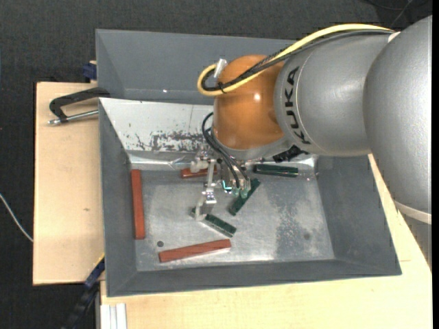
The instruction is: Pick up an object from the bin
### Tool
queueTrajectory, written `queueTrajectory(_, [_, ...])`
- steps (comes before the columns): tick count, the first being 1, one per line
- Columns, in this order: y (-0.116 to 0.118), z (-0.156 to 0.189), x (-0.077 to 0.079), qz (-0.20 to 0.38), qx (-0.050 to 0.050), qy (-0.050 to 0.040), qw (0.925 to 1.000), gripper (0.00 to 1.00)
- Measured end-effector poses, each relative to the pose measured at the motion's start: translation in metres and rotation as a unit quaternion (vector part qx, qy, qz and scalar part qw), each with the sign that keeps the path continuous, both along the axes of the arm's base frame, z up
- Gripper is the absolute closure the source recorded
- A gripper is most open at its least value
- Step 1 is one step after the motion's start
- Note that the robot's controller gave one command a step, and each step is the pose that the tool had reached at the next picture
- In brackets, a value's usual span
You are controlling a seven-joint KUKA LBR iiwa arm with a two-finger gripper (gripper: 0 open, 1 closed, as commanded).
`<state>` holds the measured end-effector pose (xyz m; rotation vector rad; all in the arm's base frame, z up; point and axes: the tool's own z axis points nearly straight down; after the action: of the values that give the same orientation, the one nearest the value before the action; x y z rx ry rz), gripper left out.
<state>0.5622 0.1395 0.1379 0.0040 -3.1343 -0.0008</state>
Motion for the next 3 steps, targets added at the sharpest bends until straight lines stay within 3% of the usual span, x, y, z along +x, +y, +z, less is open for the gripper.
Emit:
queueTrajectory(1, [-0.001,0.005,0.002,-0.001,0.001,-0.0043,1.0000,0.00])
queueTrajectory(2, [-0.018,-0.044,-0.008,-0.028,0.001,-0.0069,0.9996,0.00])
queueTrajectory(3, [-0.021,-0.057,-0.011,-0.045,0.001,-0.0057,0.9990,0.00])
